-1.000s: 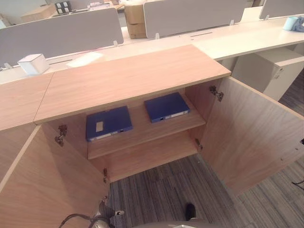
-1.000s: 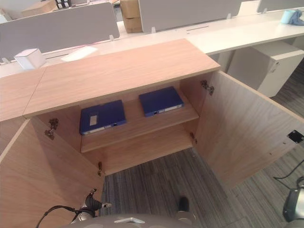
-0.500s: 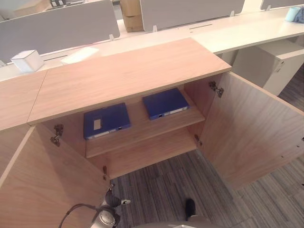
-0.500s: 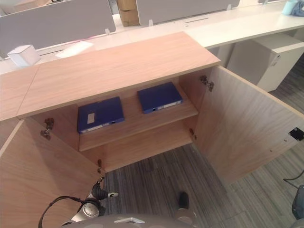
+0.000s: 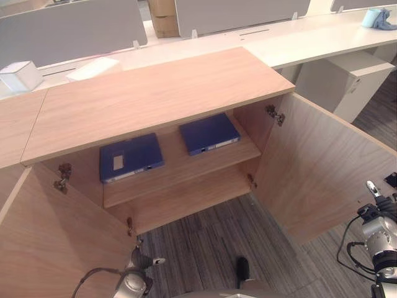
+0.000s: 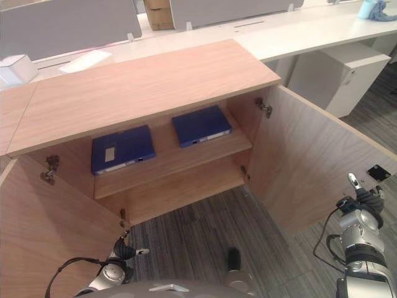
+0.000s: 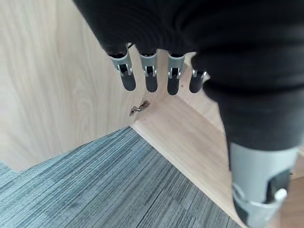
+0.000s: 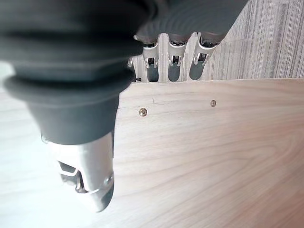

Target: Put the empty folder in the office cabinet

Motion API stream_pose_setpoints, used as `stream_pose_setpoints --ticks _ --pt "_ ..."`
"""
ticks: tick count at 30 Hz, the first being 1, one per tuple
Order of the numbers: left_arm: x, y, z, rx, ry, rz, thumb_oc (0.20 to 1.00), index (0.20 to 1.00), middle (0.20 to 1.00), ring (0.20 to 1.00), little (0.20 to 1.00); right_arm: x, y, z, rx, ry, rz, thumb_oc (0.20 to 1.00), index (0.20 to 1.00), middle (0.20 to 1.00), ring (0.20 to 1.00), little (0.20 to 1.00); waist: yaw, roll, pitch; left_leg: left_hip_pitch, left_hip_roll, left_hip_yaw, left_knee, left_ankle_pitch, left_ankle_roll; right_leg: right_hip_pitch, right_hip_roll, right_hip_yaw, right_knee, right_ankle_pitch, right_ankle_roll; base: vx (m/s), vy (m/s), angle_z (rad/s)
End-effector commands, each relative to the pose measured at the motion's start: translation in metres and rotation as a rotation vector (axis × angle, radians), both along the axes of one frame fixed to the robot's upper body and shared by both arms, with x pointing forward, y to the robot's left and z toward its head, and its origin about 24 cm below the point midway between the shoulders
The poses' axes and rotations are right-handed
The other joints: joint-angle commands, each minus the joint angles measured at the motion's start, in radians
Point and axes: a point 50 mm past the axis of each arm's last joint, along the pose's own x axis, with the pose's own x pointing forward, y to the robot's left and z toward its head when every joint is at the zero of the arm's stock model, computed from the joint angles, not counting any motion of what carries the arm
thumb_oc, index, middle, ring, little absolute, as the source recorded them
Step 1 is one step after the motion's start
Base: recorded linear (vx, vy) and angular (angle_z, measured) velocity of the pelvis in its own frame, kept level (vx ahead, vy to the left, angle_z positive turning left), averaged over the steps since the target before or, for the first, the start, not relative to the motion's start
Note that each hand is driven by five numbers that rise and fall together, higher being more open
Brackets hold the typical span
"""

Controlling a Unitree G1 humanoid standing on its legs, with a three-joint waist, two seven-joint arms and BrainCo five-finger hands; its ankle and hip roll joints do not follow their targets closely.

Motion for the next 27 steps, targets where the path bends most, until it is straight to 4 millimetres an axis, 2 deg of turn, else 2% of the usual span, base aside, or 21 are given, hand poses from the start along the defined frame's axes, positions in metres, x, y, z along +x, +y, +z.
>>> stream_pose_setpoints --ticks 1,15,17,19,21,23,24,25,27 --pt "0.017 0.016 0.008 0.035 -0.056 -0.005 1.0 1.0 1.0 1.0 1.0 0.042 0.008 0.042 -0.103 -0.141 0.132 1.0 1.0 1.0 1.0 1.0 0.032 -0.038 -0.001 -0.026 0.008 -0.035 0.001 -0.101 -0.022 -0.029 -0.046 0.028 0.002 -0.034 0.074 0.0 0.0 0.0" --pt "0.017 0.015 0.009 0.023 -0.059 -0.029 1.0 1.0 1.0 1.0 1.0 0.051 0.007 0.045 -0.237 0.009 0.254 1.0 1.0 1.0 1.0 1.0 0.043 -0.045 0.003 -0.032 0.004 -0.036 0.001 -0.095 -0.021 -0.03 -0.051 0.026 0.003 -0.029 0.075 0.0 0.0 0.0" --pt "0.017 0.015 0.009 0.021 -0.06 -0.032 1.0 1.0 1.0 1.0 1.0 0.054 0.009 0.048 -0.264 0.026 0.29 1.0 1.0 1.0 1.0 1.0 0.044 -0.046 0.004 -0.033 0.004 -0.037 0.001 -0.094 -0.021 -0.031 -0.052 0.025 0.003 -0.028 0.075 0.0 0.0 0.0" --pt "0.019 0.014 0.01 0.015 -0.065 -0.052 1.0 1.0 1.0 1.0 1.0 0.065 0.016 0.057 -0.335 0.057 0.414 1.0 1.0 1.0 1.0 1.0 0.05 -0.049 0.006 -0.035 0.004 -0.036 0.001 -0.091 -0.022 -0.032 -0.054 0.025 0.003 -0.027 0.074 -0.02 0.001 -0.04" --pt "0.019 0.013 0.011 0.01 -0.065 -0.069 1.0 1.0 1.0 1.0 1.0 0.076 0.027 0.067 -0.392 0.057 0.525 1.0 1.0 1.0 1.0 1.0 0.053 -0.051 0.006 -0.036 0.003 -0.037 0.001 -0.089 -0.022 -0.033 -0.055 0.023 0.003 -0.026 0.074 -0.01 0.002 -0.06" --pt "0.02 0.011 0.012 0.003 -0.069 -0.089 1.0 1.0 1.0 1.0 1.0 0.092 0.053 0.08 -0.425 0.007 0.683 1.0 1.0 1.0 1.0 1.0 0.056 -0.053 0.006 -0.037 0.002 -0.038 0.001 -0.085 -0.023 -0.034 -0.055 0.023 0.002 -0.023 0.075 -0.01 0.002 -0.06" --pt "0.02 0.011 0.012 0.002 -0.069 -0.088 1.0 1.0 1.0 1.0 1.0 0.093 0.053 0.08 -0.425 0.007 0.684 1.0 1.0 1.0 1.0 1.0 0.055 -0.052 0.007 -0.037 0.002 -0.038 0.001 -0.085 -0.023 -0.034 -0.055 0.023 0.002 -0.023 0.075 -0.02 0.013 -0.11" --pt "0.025 0.007 0.014 -0.01 -0.085 -0.123 1.0 1.0 1.0 1.0 1.0 0.11 0.125 0.096 -0.481 -0.066 1.112 1.0 1.0 1.0 1.0 1.0 0.06 -0.052 0.013 -0.035 0.004 -0.035 0.001 -0.081 -0.025 -0.032 -0.054 0.023 0.003 -0.022 0.074 -0.03 0.011 -0.09" --pt "0.025 0.007 0.014 -0.01 -0.085 -0.122 1.0 1.0 1.0 1.0 1.0 0.11 0.125 0.096 -0.481 -0.066 1.112 1.0 1.0 1.0 1.0 1.0 0.059 -0.055 0.01 -0.04 0.002 -0.035 0.001 -0.078 -0.025 -0.037 -0.057 0.023 0.002 -0.02 0.074 -0.02 0.01 -0.17"
